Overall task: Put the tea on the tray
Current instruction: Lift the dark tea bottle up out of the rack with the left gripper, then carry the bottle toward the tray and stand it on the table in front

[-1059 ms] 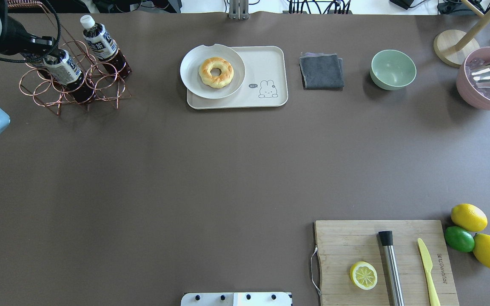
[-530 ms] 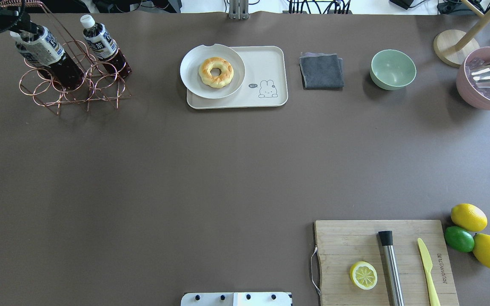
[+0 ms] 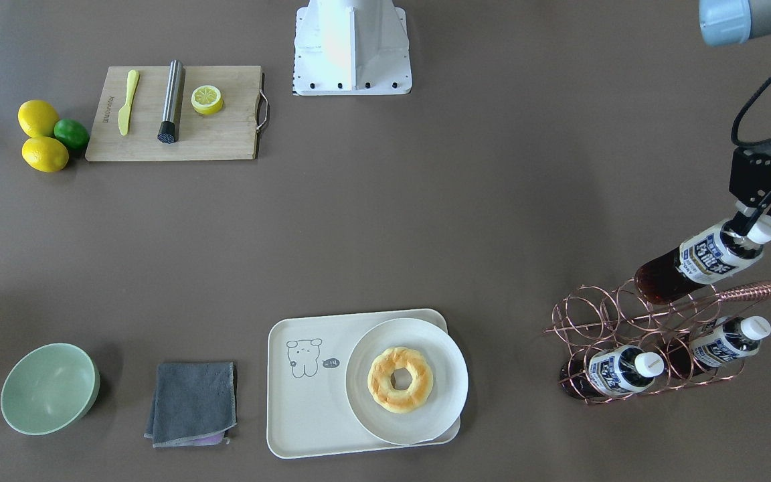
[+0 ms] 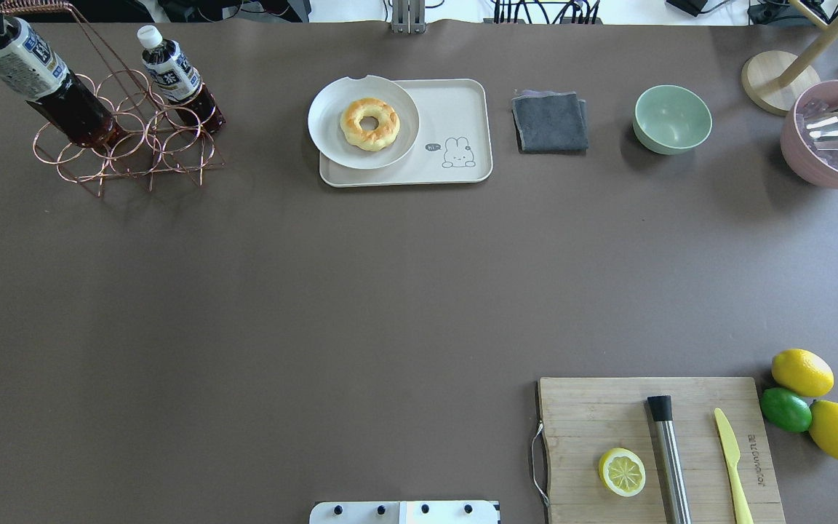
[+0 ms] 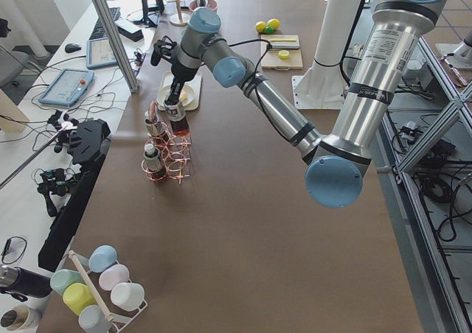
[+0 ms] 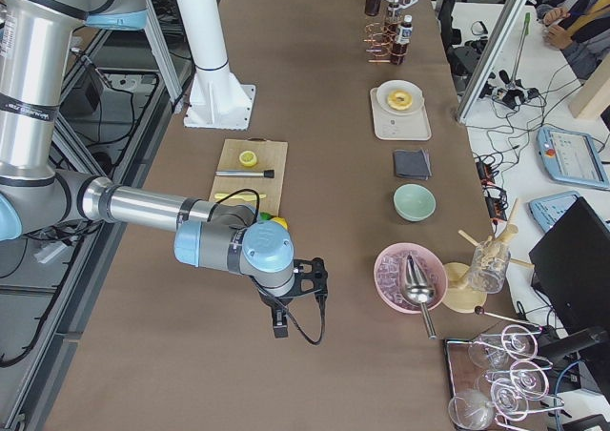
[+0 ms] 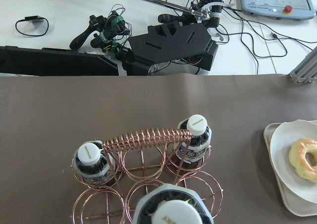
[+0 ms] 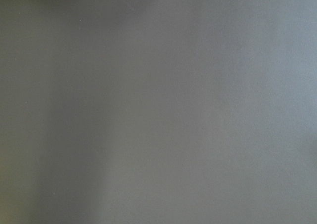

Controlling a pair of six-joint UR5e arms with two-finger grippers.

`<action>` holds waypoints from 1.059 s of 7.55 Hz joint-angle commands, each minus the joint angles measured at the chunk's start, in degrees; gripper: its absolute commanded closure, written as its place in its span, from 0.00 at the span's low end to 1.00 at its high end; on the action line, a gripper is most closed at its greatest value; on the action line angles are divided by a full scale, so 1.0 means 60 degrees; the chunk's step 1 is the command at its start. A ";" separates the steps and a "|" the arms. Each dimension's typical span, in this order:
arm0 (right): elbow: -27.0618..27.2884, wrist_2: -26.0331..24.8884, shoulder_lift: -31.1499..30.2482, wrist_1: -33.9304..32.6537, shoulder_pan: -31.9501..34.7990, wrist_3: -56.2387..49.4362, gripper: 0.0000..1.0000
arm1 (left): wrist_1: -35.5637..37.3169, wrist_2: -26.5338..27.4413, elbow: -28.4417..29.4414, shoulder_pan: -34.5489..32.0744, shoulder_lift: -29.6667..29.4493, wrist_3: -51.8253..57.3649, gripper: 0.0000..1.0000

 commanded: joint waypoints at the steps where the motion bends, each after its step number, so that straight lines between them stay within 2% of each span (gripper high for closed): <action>1: -0.0016 0.0015 0.0000 -0.0009 0.0005 0.0000 0.00 | 0.2033 0.0115 -0.1735 0.0669 -0.0055 -0.0110 1.00; 3: -0.0017 0.0015 0.0000 0.0006 0.0005 0.0000 0.00 | 0.3065 0.1717 -0.2560 0.2872 -0.0973 -0.2135 1.00; 4: -0.0017 0.0015 0.0000 0.0006 -0.0010 0.0000 0.00 | 0.3881 0.2568 -0.2621 0.4089 -0.1892 -0.3104 1.00; 5: -0.0002 0.0015 0.0014 0.0006 -0.0010 0.0000 0.00 | 0.5108 0.3563 -0.2418 0.5160 -0.3308 -0.3868 1.00; 6: -0.0002 0.0015 0.0015 0.0006 0.0005 0.0000 0.00 | 0.5584 0.4588 -0.1633 0.6142 -0.4453 -0.4557 1.00; 7: -0.0002 0.0015 0.0015 0.0006 -0.0010 0.0000 0.00 | 0.5531 0.5338 -0.0625 0.6848 -0.5132 -0.5028 1.00; 8: 0.0013 0.0015 0.0029 0.0006 -0.0010 0.0000 0.00 | 0.5487 0.5722 0.0038 0.7276 -0.5559 -0.5322 1.00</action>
